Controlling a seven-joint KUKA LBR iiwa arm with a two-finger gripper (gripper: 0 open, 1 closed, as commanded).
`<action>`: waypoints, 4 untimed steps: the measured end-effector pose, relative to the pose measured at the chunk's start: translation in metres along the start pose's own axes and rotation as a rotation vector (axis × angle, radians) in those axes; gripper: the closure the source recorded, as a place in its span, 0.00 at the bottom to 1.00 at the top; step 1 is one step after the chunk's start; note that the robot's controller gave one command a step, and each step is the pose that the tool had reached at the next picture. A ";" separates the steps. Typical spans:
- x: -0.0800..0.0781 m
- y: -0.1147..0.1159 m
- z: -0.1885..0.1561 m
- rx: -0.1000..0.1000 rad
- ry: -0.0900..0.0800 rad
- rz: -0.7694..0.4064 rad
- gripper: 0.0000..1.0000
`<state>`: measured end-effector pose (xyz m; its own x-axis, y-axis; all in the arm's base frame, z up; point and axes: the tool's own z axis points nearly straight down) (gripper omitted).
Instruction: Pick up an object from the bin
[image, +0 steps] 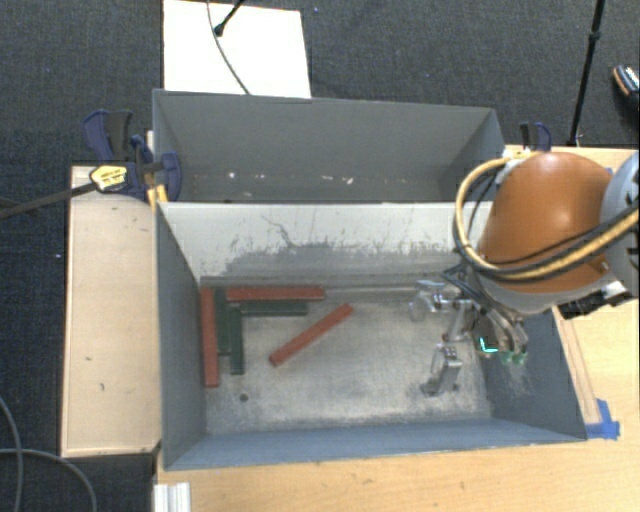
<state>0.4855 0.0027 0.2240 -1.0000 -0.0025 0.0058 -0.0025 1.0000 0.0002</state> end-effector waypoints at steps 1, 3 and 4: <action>-0.099 0.063 0.155 0.000 -0.009 -0.323 0.00; -0.104 0.123 0.112 0.002 -0.014 -0.700 0.00; -0.096 0.112 0.154 0.003 -0.006 -0.943 0.00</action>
Offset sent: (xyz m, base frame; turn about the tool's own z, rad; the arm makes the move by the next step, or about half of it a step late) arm 0.0973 0.0623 -0.1540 -0.3228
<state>0.5806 0.1153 0.0698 -0.5855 -0.8107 -0.0004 -0.8107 0.5855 0.0003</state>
